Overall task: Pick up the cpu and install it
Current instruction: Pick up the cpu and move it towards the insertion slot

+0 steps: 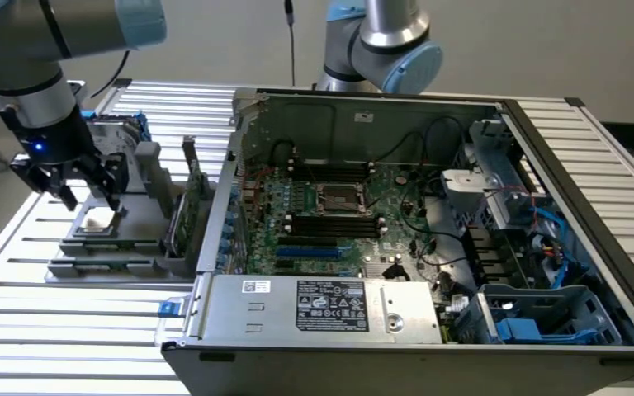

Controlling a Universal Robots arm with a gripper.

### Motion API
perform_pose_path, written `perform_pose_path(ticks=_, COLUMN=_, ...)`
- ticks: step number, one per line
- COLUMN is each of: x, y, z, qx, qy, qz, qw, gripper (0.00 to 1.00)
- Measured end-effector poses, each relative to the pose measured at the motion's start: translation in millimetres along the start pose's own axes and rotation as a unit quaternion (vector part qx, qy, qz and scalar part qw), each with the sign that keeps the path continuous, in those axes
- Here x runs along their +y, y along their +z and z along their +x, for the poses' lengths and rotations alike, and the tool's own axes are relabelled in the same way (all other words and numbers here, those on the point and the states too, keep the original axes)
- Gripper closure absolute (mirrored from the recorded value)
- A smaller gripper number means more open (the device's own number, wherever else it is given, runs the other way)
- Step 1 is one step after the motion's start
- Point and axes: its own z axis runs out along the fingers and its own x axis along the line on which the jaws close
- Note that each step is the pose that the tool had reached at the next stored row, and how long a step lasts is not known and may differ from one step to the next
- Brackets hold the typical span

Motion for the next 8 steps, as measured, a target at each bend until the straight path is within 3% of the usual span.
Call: perform_pose_path(ticks=8, x=-0.2, y=14.7, z=2.6, qx=0.0, qy=0.0, qz=0.0, qw=1.0, gripper=0.33)
